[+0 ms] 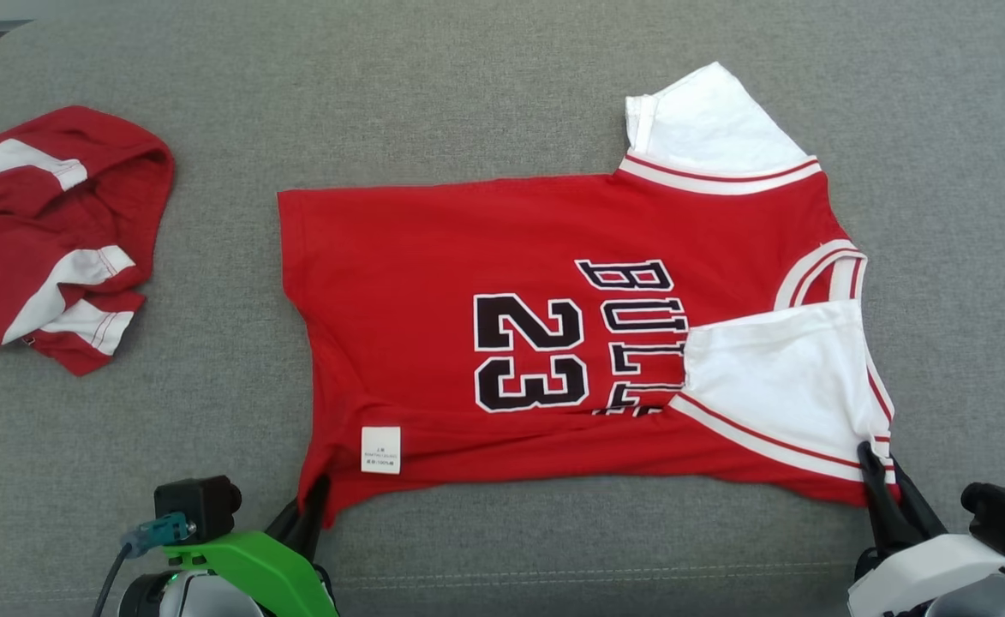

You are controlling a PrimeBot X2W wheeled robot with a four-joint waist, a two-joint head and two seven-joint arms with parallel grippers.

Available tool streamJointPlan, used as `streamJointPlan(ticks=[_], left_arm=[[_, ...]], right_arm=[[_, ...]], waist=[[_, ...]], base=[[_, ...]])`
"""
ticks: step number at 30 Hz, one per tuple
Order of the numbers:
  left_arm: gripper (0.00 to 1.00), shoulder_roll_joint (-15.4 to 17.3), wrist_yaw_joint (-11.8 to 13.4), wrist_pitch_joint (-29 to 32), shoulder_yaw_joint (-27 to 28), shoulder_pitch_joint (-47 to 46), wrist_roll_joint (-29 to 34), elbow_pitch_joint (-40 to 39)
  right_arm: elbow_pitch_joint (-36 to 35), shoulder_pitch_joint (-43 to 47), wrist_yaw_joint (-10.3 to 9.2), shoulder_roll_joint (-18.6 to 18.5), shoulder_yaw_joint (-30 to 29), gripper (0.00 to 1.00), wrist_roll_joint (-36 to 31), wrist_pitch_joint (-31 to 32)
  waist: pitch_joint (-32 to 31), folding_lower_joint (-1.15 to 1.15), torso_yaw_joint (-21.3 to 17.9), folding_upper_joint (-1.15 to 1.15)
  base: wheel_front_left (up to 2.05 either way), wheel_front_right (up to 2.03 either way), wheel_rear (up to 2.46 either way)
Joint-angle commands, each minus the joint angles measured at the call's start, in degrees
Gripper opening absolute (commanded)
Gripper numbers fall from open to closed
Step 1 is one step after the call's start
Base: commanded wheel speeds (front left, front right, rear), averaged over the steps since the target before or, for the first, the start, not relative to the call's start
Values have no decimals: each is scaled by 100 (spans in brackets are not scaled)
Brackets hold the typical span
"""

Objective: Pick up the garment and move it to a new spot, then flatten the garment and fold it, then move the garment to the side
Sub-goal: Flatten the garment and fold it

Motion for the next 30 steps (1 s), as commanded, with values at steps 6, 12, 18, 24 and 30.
streamJointPlan(ticks=[6,12,18,24,30], left_arm=[[100,175,159,151,88,194,-89,-347],[100,127,222,135,103,110,-74,-437],[100,5,421,-364,380,-100,47,-600],[100,-97,690,-1031,631,-580,401,-629],[100,-71,864,-1548,646,-1142,929,-552]], right_arm=[[-685,286,-13,280,-263,100,-191,277],[-942,169,-12,263,-441,100,-306,330],[-1239,-96,-12,261,-823,100,-458,179],[-1318,-673,-12,174,-1044,100,-529,210],[-1006,-1501,-12,-68,-1113,100,-454,202]], waist=[[-34,0,-72,0],[-98,0,-65,0],[-173,0,-31,0],[-197,0,-40,0],[-91,0,-67,0]], base=[[0,0,0],[0,0,0],[0,0,0],[0,0,0],[0,0,0]])
